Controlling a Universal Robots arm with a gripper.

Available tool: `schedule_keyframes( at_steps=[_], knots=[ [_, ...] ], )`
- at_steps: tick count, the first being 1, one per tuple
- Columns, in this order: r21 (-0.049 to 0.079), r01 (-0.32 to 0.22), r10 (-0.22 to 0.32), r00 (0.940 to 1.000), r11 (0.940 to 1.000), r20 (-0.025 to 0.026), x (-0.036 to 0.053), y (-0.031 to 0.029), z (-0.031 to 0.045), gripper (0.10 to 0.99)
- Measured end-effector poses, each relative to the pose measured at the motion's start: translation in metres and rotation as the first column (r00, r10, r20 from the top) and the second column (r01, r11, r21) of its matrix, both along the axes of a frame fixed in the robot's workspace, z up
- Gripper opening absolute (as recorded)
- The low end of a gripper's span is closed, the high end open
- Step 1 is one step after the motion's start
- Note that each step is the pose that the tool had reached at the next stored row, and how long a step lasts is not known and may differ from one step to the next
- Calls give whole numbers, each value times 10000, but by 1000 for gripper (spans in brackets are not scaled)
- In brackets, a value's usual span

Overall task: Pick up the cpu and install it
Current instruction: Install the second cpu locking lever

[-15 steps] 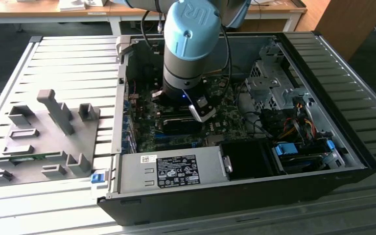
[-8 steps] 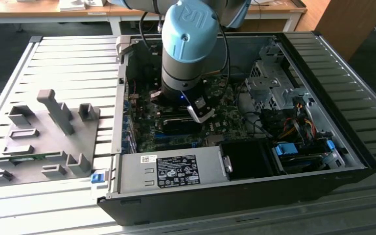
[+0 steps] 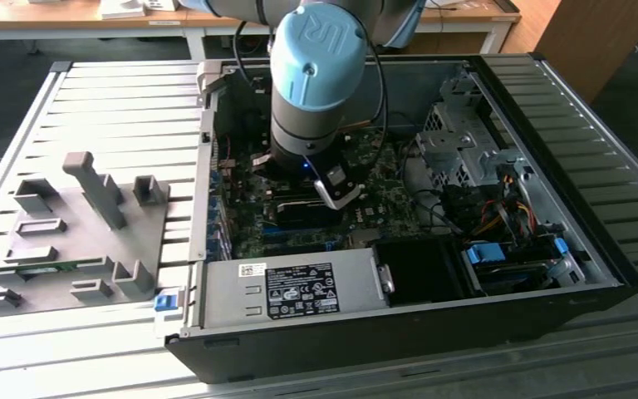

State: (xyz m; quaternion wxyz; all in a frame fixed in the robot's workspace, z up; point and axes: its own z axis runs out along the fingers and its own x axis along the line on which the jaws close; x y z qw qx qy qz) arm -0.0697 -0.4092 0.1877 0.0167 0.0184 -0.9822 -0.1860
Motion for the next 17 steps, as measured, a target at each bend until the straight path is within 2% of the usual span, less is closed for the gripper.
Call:
schedule_keyframes(
  at_steps=[4,17],
  knots=[
    [82,-1,1,10000,10000,0,-1,2,-13,106],
    [79,-1,1,10000,10000,-1,-9,2,11,106]
  ],
)
